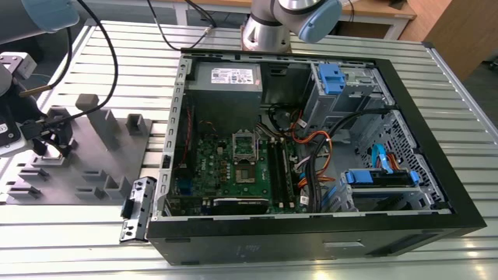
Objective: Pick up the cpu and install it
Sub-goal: 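Pick up the cpu and move it towards the insertion slot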
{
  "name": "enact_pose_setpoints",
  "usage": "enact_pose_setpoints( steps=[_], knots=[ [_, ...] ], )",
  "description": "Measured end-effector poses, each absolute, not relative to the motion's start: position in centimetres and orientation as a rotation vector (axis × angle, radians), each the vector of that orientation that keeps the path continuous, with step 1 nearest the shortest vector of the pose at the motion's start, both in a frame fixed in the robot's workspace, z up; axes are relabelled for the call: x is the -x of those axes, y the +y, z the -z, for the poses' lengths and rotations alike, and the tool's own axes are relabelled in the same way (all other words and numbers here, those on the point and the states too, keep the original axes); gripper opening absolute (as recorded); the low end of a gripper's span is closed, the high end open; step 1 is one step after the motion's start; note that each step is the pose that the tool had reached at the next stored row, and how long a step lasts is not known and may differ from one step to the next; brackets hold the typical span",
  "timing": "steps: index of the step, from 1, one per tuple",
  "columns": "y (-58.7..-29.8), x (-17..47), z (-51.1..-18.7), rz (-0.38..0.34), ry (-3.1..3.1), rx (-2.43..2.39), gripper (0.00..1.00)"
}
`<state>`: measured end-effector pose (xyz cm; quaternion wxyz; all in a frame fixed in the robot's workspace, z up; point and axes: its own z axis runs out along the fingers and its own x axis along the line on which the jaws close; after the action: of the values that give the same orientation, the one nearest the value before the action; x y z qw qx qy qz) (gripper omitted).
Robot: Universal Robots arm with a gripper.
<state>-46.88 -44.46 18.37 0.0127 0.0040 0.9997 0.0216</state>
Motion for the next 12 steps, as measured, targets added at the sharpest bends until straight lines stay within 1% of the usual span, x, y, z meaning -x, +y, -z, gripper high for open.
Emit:
enact_pose_setpoints(
  steps=[5, 6, 12],
  knots=[
    [-44.46, 46.89, -18.40, -0.067, 3.116, -0.012, 0.51],
    [-44.46, 46.88, -18.40, -0.067, 3.116, -0.012, 0.47],
    [-44.46, 46.88, -18.40, -0.067, 3.115, -0.012, 0.47]
  ],
)
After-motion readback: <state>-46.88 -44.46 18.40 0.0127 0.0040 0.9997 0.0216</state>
